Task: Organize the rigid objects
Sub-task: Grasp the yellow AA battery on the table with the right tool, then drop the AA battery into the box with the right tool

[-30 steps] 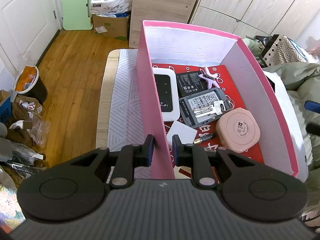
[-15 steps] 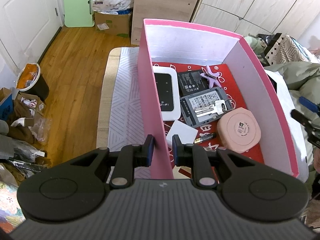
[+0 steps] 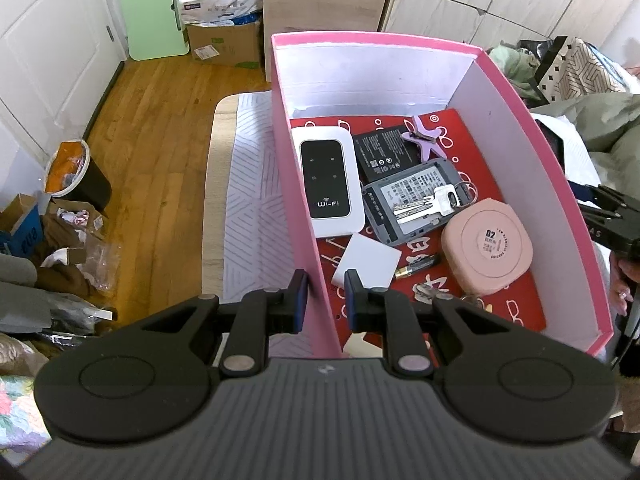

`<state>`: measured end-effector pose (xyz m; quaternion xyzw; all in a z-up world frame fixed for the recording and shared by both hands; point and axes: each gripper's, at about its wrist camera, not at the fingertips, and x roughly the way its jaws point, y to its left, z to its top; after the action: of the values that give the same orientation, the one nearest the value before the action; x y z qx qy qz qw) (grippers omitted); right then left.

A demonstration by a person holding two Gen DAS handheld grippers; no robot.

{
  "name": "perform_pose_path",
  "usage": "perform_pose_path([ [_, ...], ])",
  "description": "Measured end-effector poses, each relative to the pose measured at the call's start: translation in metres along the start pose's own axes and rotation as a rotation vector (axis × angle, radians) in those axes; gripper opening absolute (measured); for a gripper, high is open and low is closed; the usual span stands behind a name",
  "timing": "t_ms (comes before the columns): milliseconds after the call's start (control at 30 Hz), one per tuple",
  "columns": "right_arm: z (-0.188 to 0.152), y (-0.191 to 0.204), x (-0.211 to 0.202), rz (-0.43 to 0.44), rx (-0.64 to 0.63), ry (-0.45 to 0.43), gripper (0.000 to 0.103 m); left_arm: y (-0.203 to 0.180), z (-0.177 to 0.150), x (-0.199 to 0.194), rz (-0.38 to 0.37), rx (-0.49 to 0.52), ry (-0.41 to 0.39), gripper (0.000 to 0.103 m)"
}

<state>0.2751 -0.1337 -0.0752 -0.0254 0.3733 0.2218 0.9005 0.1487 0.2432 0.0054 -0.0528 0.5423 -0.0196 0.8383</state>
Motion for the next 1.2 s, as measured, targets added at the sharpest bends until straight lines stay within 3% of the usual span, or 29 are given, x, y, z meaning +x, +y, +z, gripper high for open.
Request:
perform_pose_path([
  [67,-0.003,0.001,0.006,0.005,-0.001,0.011,0.05,0.0,0.0,0.0,-0.004,-0.004,0.0,0.017],
  [100,-0.005,0.001,0.009,0.008,0.002,0.018,0.027,0.001,0.0,0.0,-0.006,-0.007,-0.001,0.017],
  [133,-0.006,0.0,0.012,0.011,0.003,0.024,0.012,0.001,0.0,0.0,-0.008,-0.008,-0.001,0.017],
  [367,-0.006,0.005,0.004,0.033,-0.018,-0.008,0.012,0.003,-0.001,-0.002,-0.013,-0.017,-0.004,0.017],
  [533,0.007,0.014,-0.023,0.046,-0.031,-0.081,0.012,0.006,-0.002,-0.003,-0.021,-0.016,-0.011,0.017],
  [667,0.031,0.032,-0.062,0.119,-0.08,-0.186,0.012,0.008,-0.002,-0.003,-0.03,-0.027,-0.014,0.017],
  [767,0.05,0.054,-0.088,0.229,-0.148,-0.239,0.012,0.008,-0.003,-0.003,-0.033,-0.03,-0.019,0.017],
  [833,0.062,0.071,-0.093,0.305,-0.201,-0.228,0.012,0.008,-0.003,-0.003,-0.031,-0.03,-0.022,0.017],
  [900,0.069,0.09,-0.088,0.323,-0.26,-0.194,0.012,0.008,-0.004,-0.003,-0.032,-0.033,-0.025,0.017],
  [1033,0.073,0.124,-0.056,0.225,-0.392,-0.101,0.012,0.009,-0.005,-0.003,-0.036,-0.042,-0.031,0.017],
  [1200,0.068,0.137,-0.03,0.155,-0.424,-0.019,0.012,0.01,-0.006,-0.003,-0.042,-0.042,-0.036,0.017],
])
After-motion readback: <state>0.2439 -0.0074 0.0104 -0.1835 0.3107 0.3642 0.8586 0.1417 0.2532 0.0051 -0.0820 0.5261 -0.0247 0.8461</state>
